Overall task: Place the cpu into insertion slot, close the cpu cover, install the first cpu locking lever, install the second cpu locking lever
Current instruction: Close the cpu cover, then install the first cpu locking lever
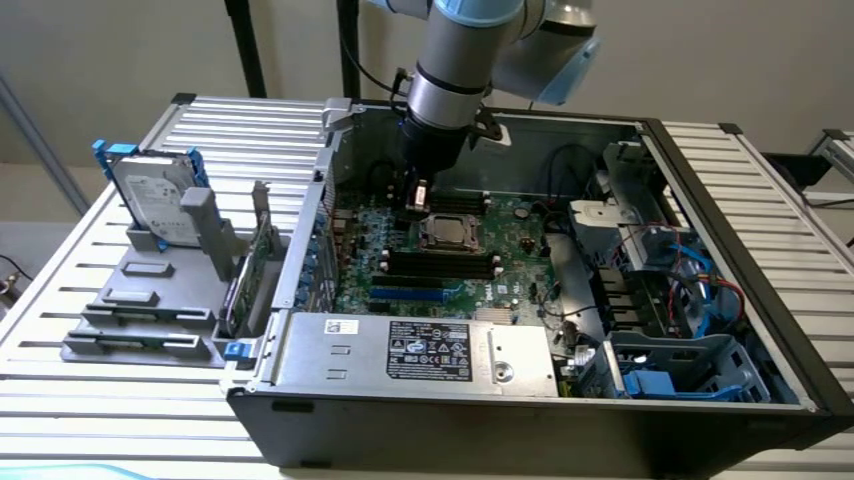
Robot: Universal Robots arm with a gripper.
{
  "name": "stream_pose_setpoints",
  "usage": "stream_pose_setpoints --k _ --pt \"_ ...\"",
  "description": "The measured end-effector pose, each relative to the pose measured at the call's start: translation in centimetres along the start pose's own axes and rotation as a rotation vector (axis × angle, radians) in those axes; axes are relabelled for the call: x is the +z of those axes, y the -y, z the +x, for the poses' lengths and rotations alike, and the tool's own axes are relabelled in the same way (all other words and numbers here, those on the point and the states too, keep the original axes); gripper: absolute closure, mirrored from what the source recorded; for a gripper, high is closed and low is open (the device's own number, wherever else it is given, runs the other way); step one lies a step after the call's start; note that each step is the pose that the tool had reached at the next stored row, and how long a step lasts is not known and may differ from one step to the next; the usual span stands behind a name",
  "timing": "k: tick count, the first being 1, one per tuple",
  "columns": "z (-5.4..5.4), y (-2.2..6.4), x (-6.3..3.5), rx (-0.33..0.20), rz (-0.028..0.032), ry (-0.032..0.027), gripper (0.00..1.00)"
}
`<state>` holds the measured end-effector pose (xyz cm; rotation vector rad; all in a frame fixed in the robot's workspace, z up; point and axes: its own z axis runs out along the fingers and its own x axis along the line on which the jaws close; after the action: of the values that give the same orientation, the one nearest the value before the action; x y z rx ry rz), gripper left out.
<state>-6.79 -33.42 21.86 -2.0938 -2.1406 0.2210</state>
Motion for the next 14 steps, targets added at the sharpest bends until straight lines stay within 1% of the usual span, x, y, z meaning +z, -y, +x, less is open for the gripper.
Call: stream_pose_setpoints --k 12,14 --pt "0.0 0.04 0.01 0.0 0.0 -0.0002 0.89" --pt "-0.05 0.26 -0.03 -0.001 -0.0001 -0.0051 0.89"
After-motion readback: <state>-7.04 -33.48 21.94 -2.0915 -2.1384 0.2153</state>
